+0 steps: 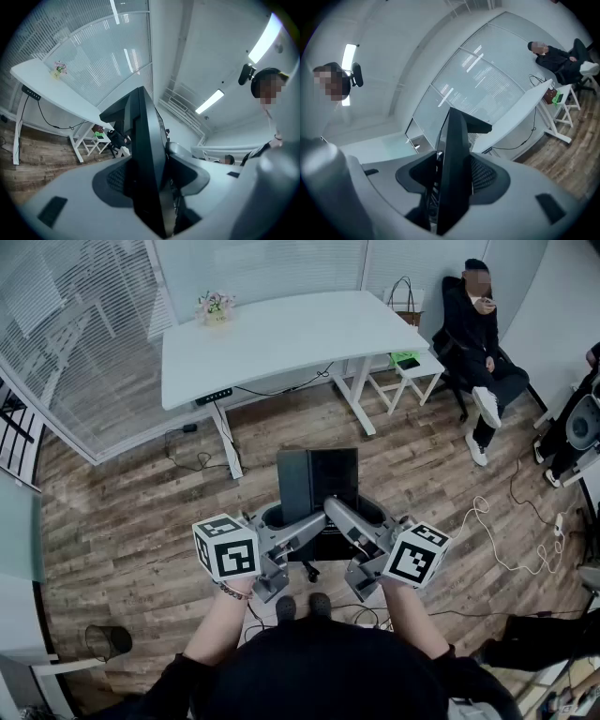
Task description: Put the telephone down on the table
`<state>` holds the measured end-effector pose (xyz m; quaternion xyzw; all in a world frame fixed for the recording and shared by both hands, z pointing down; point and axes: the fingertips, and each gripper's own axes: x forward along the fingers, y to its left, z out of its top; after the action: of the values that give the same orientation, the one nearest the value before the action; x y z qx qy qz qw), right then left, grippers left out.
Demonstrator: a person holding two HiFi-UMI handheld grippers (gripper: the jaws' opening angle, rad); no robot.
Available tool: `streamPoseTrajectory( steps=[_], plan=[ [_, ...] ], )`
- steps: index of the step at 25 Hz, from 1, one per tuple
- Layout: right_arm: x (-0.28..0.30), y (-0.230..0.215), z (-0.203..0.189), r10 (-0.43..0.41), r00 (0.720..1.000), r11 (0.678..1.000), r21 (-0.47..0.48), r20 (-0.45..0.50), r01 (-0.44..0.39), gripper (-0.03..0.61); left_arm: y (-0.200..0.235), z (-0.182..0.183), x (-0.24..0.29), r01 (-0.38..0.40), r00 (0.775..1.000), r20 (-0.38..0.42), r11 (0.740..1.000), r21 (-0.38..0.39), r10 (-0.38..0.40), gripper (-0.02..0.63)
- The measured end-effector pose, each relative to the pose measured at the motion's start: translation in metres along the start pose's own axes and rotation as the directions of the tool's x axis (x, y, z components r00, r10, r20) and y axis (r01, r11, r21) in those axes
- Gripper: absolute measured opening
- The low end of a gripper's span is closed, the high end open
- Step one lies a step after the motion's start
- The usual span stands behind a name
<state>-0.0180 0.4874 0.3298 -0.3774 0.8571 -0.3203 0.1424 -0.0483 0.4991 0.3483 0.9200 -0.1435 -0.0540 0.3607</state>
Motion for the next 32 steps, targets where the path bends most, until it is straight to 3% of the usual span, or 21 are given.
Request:
streamPoseTrajectory(
  steps=[17, 32],
  plan=[
    [0.004, 0.008, 0.006, 0.052, 0.999, 0.997, -0.058, 0.016, -0.051, 0.21, -0.002, 0.006, -0.003, -0.018, 0.999, 0.027, 0.998, 0.057, 0.017, 0.247],
    [-0.007, -0.026, 0.018, 0.039, 0.999, 0.999, -0.021, -0.013, -0.039, 0.212, 0.008, -0.001, 0.031, -0.058, 0.998, 0.031, 0.998, 0.015, 0.058, 0.249]
  ],
)
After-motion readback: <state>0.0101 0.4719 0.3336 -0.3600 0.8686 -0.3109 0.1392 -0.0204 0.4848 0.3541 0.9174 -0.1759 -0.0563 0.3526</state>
